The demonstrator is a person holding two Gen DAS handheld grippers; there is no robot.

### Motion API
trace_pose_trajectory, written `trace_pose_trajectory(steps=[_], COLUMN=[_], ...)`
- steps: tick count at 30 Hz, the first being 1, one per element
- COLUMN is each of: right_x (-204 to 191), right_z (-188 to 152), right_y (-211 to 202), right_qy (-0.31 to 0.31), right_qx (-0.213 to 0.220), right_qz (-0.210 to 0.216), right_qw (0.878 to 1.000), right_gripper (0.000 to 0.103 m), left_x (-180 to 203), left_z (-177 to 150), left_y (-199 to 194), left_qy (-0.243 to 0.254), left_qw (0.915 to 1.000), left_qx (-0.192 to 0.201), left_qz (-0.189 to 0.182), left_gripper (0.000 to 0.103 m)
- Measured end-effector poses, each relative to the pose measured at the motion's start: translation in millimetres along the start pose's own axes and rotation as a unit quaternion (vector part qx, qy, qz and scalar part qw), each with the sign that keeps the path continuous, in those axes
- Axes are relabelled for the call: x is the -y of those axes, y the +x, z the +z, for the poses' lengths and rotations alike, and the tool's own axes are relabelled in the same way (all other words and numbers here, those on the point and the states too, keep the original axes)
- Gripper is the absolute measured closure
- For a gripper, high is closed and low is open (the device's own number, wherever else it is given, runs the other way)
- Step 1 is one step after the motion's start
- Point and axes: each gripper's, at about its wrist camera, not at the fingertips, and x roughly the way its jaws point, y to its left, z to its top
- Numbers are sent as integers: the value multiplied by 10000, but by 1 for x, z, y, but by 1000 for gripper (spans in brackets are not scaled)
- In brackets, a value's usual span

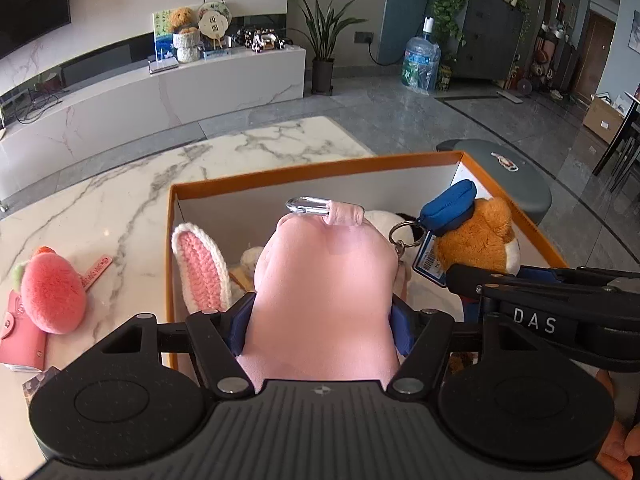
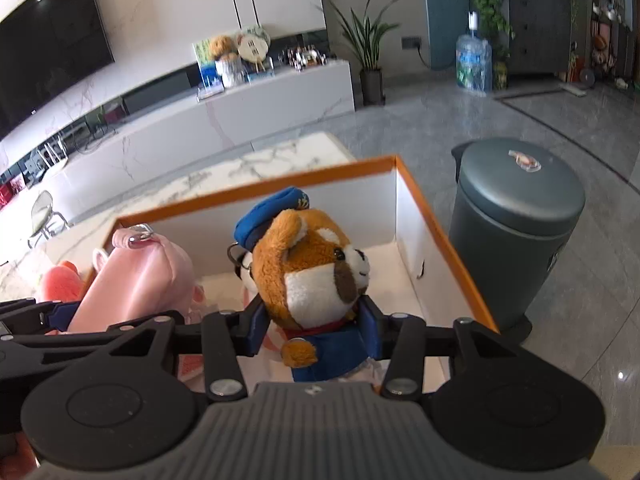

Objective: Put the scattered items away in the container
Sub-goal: 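Lower the pouch into the box with the left tool while the right tool lowers the dog plush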

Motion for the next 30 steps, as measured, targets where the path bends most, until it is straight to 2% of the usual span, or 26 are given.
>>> trace_pose_trajectory(steps=[6,13,30], right_x=[10,2,-2], right_z=[-4,-9,-7], right_y=[29,41,29], right_qy=[443,405,136], right_qx=[-555,-635,-614], right_qz=[262,73,-426], right_qw=[9971,9971,9971], right_gripper=[54,53,49], left_x=[-5,-2,0], left_z=[-6,-7,-8], left_y=[11,9,5], left_qy=[-22,81,4], left_qw=[9997,9997,9999], left_qx=[-227,-234,-120], left_qz=[-69,-29,46], left_gripper=[25,24,12])
